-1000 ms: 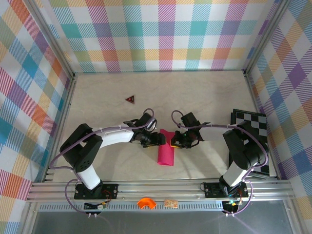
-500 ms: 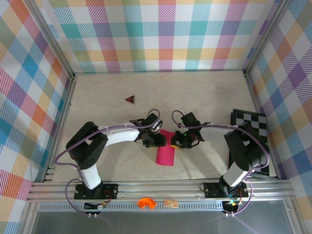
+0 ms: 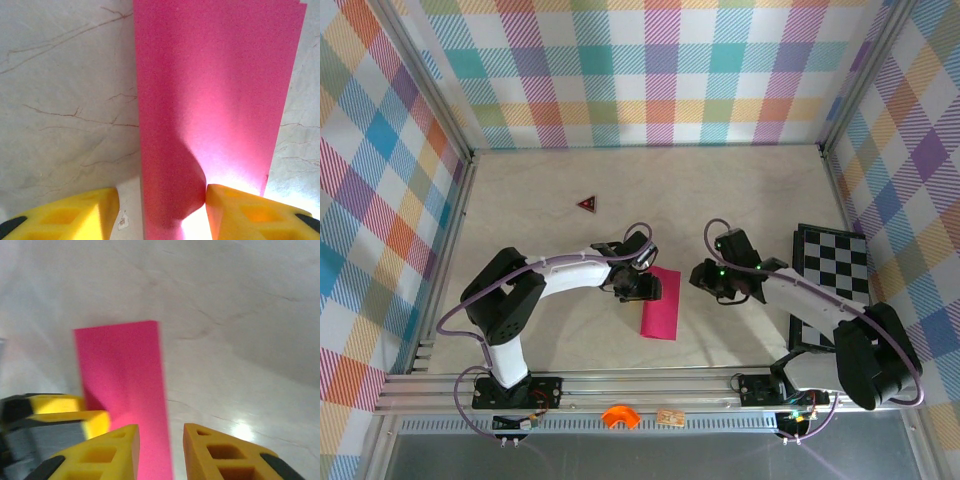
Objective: Fold a paper plane with a square sheet of paper (pick it up from the middle)
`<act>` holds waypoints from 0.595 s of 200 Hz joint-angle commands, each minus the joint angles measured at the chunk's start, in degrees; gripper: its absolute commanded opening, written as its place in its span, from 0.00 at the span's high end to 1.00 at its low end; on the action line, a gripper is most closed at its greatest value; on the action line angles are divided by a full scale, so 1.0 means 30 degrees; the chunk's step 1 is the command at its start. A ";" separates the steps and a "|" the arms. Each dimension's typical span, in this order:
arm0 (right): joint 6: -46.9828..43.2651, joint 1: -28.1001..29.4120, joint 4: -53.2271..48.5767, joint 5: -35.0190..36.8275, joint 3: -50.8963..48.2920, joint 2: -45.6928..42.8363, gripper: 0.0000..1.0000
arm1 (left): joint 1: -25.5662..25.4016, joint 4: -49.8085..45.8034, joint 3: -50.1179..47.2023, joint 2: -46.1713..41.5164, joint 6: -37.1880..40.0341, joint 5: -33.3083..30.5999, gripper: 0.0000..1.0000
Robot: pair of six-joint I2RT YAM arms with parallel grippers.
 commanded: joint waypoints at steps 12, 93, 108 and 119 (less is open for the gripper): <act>0.0959 -0.0040 -0.0863 0.0455 -0.0899 -0.0282 0.70 | -0.0067 -0.1144 -0.0416 0.1191 0.0187 -0.1569 0.48; 0.1134 -0.0040 -0.1369 0.0960 -0.1223 -0.1165 0.69 | -0.0165 -0.1877 0.0166 0.1611 0.0962 -0.2754 0.44; 0.1053 -0.0049 -0.1848 0.1122 -0.0998 -0.1181 0.69 | -0.0164 -0.2078 0.0214 0.1678 0.0951 -0.3095 0.44; 0.0907 -0.0055 -0.2132 0.1209 -0.0819 -0.1192 0.69 | -0.0151 -0.2109 0.0215 0.1697 0.0793 -0.3271 0.44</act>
